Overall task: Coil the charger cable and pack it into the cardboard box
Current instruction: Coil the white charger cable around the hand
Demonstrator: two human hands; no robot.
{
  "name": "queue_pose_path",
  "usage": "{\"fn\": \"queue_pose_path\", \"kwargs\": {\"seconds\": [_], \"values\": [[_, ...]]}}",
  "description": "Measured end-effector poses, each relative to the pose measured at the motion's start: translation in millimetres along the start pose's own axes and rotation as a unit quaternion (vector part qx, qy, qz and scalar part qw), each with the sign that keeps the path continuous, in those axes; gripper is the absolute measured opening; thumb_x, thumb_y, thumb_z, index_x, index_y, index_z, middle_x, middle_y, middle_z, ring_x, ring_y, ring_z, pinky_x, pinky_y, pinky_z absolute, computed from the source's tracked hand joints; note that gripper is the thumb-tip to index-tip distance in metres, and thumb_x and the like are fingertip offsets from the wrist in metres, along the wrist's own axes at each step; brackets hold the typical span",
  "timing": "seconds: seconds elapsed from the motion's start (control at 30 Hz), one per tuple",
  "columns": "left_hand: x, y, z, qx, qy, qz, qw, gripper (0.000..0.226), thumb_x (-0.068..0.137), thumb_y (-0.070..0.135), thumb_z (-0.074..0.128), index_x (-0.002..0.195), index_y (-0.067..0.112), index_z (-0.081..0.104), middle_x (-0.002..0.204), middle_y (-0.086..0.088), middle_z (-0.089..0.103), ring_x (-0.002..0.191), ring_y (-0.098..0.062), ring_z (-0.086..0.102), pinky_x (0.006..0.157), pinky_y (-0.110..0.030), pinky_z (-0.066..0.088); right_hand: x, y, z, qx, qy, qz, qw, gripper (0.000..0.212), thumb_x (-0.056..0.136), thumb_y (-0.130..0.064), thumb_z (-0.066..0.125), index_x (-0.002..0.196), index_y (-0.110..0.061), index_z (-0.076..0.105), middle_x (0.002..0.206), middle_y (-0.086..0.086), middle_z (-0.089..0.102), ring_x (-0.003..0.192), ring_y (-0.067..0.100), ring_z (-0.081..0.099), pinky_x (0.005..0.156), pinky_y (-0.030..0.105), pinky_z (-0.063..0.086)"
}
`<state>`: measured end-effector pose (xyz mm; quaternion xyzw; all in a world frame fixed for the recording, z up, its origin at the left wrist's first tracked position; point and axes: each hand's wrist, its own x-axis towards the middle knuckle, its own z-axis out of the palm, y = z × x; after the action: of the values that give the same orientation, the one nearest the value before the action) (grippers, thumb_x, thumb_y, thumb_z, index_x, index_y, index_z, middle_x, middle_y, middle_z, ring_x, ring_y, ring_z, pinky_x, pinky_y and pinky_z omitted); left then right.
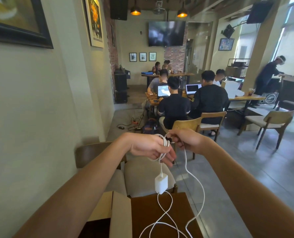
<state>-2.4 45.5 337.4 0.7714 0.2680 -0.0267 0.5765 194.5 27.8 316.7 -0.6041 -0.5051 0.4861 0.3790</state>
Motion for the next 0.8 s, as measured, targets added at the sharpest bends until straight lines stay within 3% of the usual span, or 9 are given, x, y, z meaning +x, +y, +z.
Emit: {"fn": "queue_pose_path", "kwargs": {"seconds": [0.1, 0.17, 0.27, 0.4, 0.47, 0.53, 0.6, 0.67, 0.8], "values": [[4, -3, 4, 0.003, 0.055, -0.013, 0.998, 0.025, 0.109, 0.02, 0.043, 0.128, 0.016, 0.06, 0.131, -0.022, 0.061, 0.118, -0.024, 0.067, 0.099, -0.03, 0.053, -5, -5, 9, -0.051, 0.003, -0.037, 0.998, 0.037, 0.103, -0.025, 0.05, 0.072, -0.022, 0.071, 0.058, -0.004, 0.05, 0.051, 0.012, 0.044, 0.054, 0.028, 0.035], [7, -5, 7, -0.014, 0.099, -0.015, 0.995, 0.029, 0.109, 0.019, 0.044, 0.136, 0.019, 0.054, 0.121, -0.02, 0.062, 0.116, -0.025, 0.068, 0.099, -0.032, 0.053, -7, -8, 15, -0.073, 0.024, -0.071, 0.995, 0.041, 0.103, -0.025, 0.051, 0.069, -0.024, 0.074, 0.051, -0.006, 0.054, 0.049, 0.009, 0.051, 0.049, 0.023, 0.039], [14, -9, 9, -0.04, 0.183, -0.006, 0.982, 0.036, 0.109, 0.017, 0.044, 0.144, 0.008, 0.046, 0.101, -0.007, 0.065, 0.117, -0.033, 0.068, 0.104, -0.044, 0.052, -10, -9, 24, -0.163, 0.034, -0.137, 0.976, 0.036, 0.106, -0.023, 0.044, 0.096, -0.013, 0.077, 0.053, -0.015, 0.06, 0.049, -0.003, 0.056, 0.049, 0.014, 0.041], [17, -15, 7, -0.105, 0.237, 0.022, 0.966, 0.029, 0.108, 0.006, 0.045, 0.136, 0.004, 0.05, 0.117, -0.014, 0.066, 0.114, -0.034, 0.067, 0.099, -0.045, 0.056, -11, -2, 35, -0.241, 0.083, -0.236, 0.938, 0.025, 0.107, -0.018, 0.05, 0.116, -0.016, 0.073, 0.078, -0.007, 0.071, 0.067, 0.002, 0.066, 0.069, 0.021, 0.055], [16, -17, 5, -0.148, 0.234, 0.048, 0.96, 0.043, 0.106, 0.001, 0.045, 0.149, 0.008, 0.039, 0.123, -0.015, 0.064, 0.113, -0.03, 0.067, 0.096, -0.04, 0.056, -11, 4, 38, -0.175, 0.131, -0.244, 0.945, 0.019, 0.104, -0.02, 0.06, 0.118, -0.012, 0.07, 0.092, -0.001, 0.075, 0.079, 0.014, 0.074, 0.078, 0.031, 0.063], [12, -19, 0, -0.211, 0.225, 0.078, 0.948, 0.053, 0.106, 0.0, 0.045, 0.154, 0.017, 0.029, 0.131, -0.021, 0.06, 0.117, -0.033, 0.064, 0.095, -0.039, 0.054, -12, 13, 39, -0.088, 0.122, -0.232, 0.961, 0.014, 0.101, -0.019, 0.066, 0.109, -0.009, 0.07, 0.091, 0.004, 0.076, 0.079, 0.017, 0.076, 0.075, 0.036, 0.065], [5, -19, -8, -0.261, 0.225, 0.096, 0.934, 0.04, 0.104, -0.001, 0.048, 0.142, 0.012, 0.042, 0.136, -0.027, 0.056, 0.115, -0.036, 0.063, 0.095, -0.04, 0.053, -16, 20, 40, -0.019, 0.083, -0.22, 0.972, 0.012, 0.1, -0.017, 0.067, 0.101, -0.006, 0.072, 0.083, 0.005, 0.077, 0.073, 0.015, 0.075, 0.068, 0.032, 0.065], [0, -19, -13, -0.316, 0.218, 0.112, 0.917, 0.027, 0.103, -0.002, 0.047, 0.127, 0.008, 0.054, 0.127, -0.029, 0.058, 0.109, -0.036, 0.064, 0.092, -0.039, 0.052, -19, 27, 40, 0.027, 0.068, -0.216, 0.974, 0.015, 0.098, -0.017, 0.069, 0.096, -0.002, 0.071, 0.076, 0.005, 0.075, 0.064, 0.015, 0.072, 0.06, 0.028, 0.061], [7, -13, -11, -0.347, 0.241, 0.118, 0.899, 0.019, 0.111, 0.021, 0.037, 0.123, 0.012, 0.047, 0.118, -0.013, 0.075, 0.105, -0.028, 0.074, 0.077, -0.034, 0.062, -20, 41, 48, 0.005, 0.092, -0.231, 0.969, 0.017, 0.094, -0.025, 0.073, 0.094, -0.008, 0.073, 0.088, 0.01, 0.076, 0.062, 0.02, 0.071, 0.055, 0.032, 0.06]]}}
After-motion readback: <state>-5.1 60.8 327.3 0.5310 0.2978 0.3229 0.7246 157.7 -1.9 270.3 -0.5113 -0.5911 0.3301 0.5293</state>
